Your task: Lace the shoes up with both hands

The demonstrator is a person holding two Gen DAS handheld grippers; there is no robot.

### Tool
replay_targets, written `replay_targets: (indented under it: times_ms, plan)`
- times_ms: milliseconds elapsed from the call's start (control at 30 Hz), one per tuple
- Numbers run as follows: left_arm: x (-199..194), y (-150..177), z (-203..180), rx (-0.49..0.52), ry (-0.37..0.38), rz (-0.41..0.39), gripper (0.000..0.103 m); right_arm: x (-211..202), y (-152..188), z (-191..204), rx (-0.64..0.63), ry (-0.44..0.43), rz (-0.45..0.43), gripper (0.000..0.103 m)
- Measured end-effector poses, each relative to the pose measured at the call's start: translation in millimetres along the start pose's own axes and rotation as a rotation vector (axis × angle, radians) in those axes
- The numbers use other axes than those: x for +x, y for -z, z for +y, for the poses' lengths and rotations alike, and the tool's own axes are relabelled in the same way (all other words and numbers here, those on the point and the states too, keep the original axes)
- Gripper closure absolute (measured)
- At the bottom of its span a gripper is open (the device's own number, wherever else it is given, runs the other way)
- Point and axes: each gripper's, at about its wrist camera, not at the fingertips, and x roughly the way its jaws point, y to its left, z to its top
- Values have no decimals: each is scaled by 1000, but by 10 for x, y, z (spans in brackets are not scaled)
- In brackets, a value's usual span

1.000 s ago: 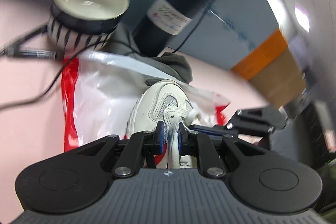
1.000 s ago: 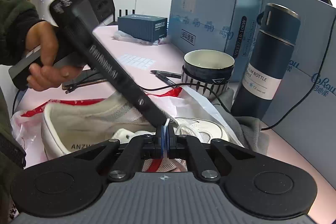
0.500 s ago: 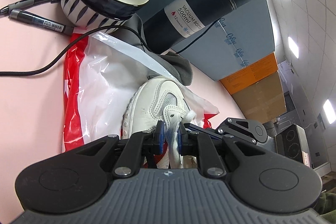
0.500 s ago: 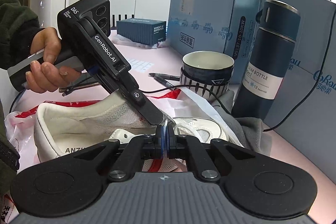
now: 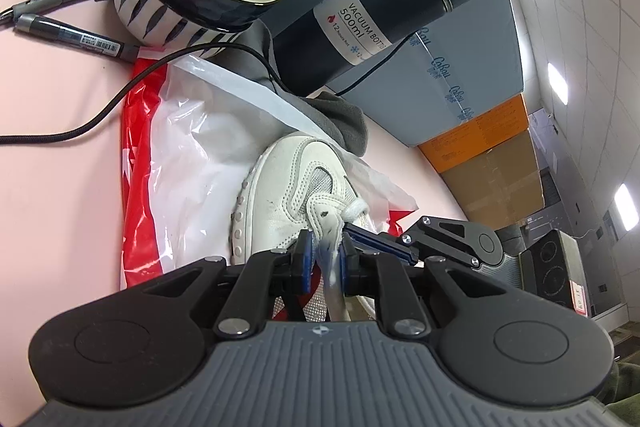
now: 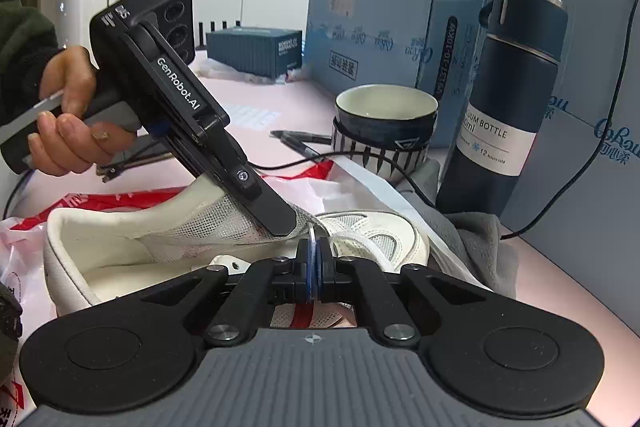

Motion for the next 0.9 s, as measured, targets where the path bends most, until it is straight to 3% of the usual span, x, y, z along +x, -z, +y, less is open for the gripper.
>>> replay_targets:
  times_ms: [333,900]
  plan:
    - [-14,3,4,-1,-12,-9,91,-26,-52,71,13,48,31,100]
    - [1,-22,34,-20,3,6,90,53,-77,58,-29,26,40,100]
